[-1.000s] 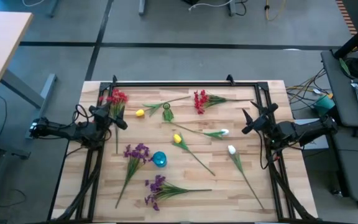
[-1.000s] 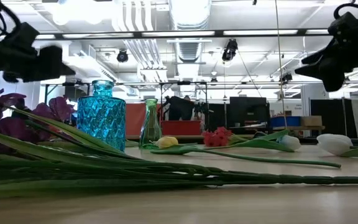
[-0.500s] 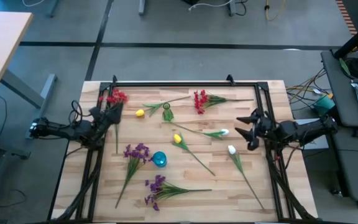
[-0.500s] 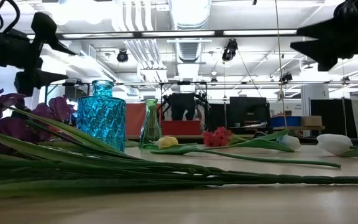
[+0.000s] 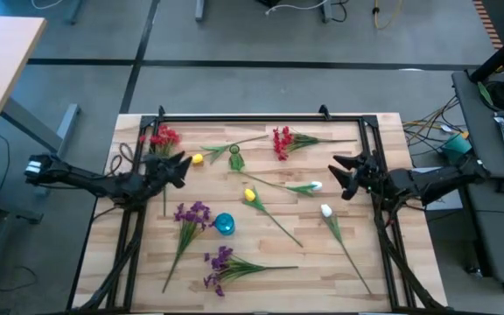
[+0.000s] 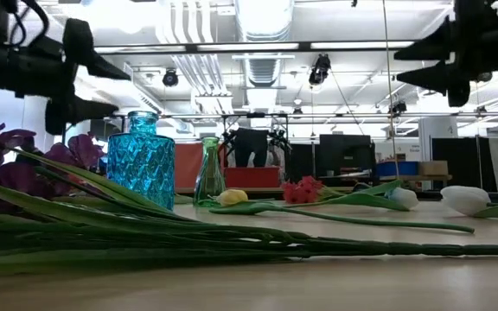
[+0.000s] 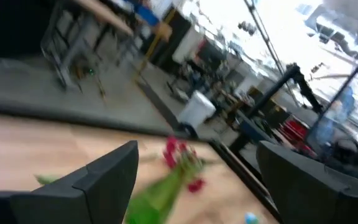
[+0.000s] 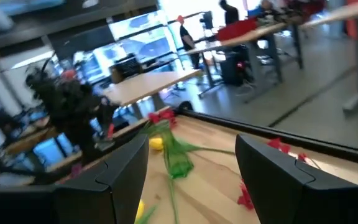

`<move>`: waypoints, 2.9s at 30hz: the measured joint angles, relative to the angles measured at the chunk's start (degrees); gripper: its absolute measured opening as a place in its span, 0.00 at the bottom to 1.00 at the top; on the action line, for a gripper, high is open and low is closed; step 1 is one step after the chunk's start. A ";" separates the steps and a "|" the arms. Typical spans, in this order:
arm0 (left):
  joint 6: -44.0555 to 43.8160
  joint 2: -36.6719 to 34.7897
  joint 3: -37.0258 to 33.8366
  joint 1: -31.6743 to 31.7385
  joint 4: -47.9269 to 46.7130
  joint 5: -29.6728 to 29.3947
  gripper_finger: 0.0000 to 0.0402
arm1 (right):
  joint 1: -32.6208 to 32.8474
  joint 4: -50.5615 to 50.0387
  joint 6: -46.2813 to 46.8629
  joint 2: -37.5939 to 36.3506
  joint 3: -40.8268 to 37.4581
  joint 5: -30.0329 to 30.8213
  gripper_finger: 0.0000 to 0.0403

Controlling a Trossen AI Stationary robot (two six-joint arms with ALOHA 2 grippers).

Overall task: Sort flowers into vase by color
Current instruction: Put the bottom yellow flower into the green vase

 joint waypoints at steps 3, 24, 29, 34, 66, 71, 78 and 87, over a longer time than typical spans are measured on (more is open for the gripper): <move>-6.65 4.13 3.20 0.01 -4.51 3.01 0.77 | 0.00 -5.02 4.25 2.51 3.70 1.50 0.58; -19.51 27.76 39.48 -2.08 -68.10 27.31 0.77 | 0.02 -25.30 17.59 12.39 18.15 -17.61 0.58; -18.45 30.66 44.31 -2.08 -70.64 27.65 0.77 | 0.04 -25.15 18.98 12.35 20.25 -18.63 0.58; -17.70 34.24 47.20 -2.10 -71.21 27.67 0.77 | 0.00 -24.91 18.97 12.35 22.47 -17.27 0.58; -12.14 40.54 52.00 -5.36 -69.76 39.66 0.73 | 0.00 -51.08 27.22 40.27 38.40 -24.47 0.58; -0.37 34.87 53.25 -6.37 -67.64 33.61 0.67 | 0.02 -48.90 26.87 49.16 41.94 -31.74 0.58; 18.90 28.85 45.42 -12.41 -46.11 33.31 0.57 | 0.04 -44.06 23.03 61.22 46.03 -30.98 0.58; 19.79 20.83 32.55 -15.39 -30.28 28.49 0.27 | 0.03 -31.81 16.65 73.76 50.18 -30.14 0.58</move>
